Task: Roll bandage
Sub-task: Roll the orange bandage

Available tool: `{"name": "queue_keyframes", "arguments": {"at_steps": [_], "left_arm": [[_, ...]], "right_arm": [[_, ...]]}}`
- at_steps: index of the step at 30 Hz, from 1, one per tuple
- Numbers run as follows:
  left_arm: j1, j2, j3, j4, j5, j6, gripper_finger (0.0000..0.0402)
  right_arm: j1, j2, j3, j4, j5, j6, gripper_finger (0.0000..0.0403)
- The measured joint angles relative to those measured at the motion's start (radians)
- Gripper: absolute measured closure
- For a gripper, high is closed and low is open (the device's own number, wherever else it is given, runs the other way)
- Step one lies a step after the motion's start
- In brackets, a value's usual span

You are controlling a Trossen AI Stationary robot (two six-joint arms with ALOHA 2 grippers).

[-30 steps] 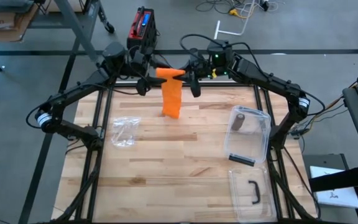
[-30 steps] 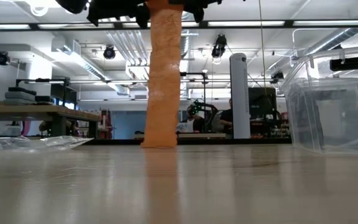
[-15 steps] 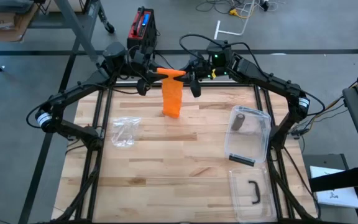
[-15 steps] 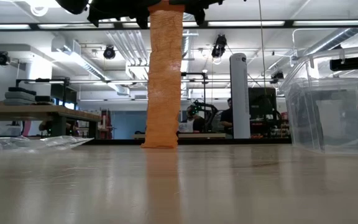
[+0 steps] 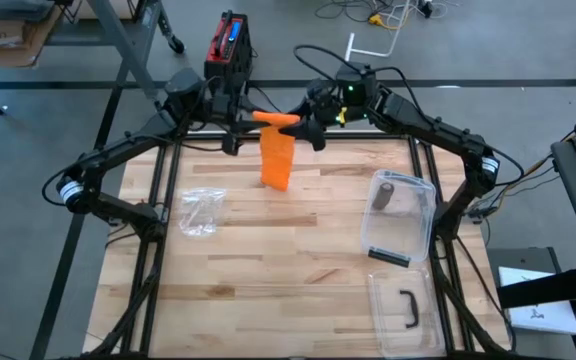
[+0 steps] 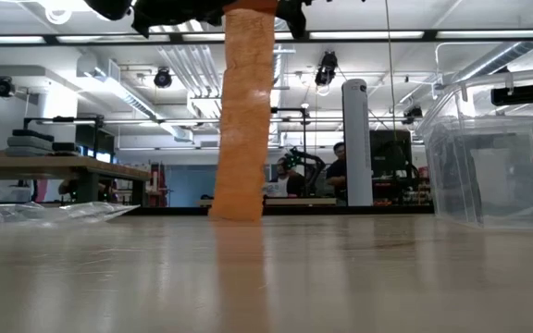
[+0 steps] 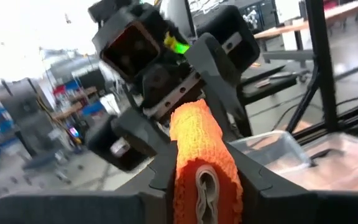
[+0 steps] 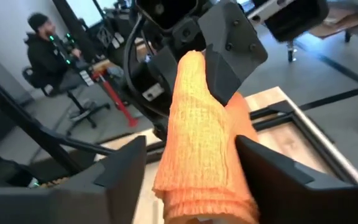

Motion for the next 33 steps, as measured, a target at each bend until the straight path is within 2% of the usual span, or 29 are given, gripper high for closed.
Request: {"name": "queue_keyframes", "arguments": {"at_steps": [6,12,23,33], "left_arm": [[-0.004,0.000,0.000,0.026,-0.004,0.102,0.0329],[-0.005,0.000,0.000,0.026,-0.004,0.139,0.0332],[-0.016,0.017,0.000,0.032,-0.001,0.292,0.0322],[-0.022,0.017,0.000,0.033,-0.025,0.399,0.0320]], "right_arm": [[0.001,0.000,0.000,0.038,-0.034,0.084,0.0095],[0.001,0.000,0.000,0.051,-0.038,0.143,0.0074],[0.001,0.001,0.000,0.061,-0.030,0.274,0.0099],[-0.001,0.001,0.000,0.056,-0.017,0.317,0.0156]]}}
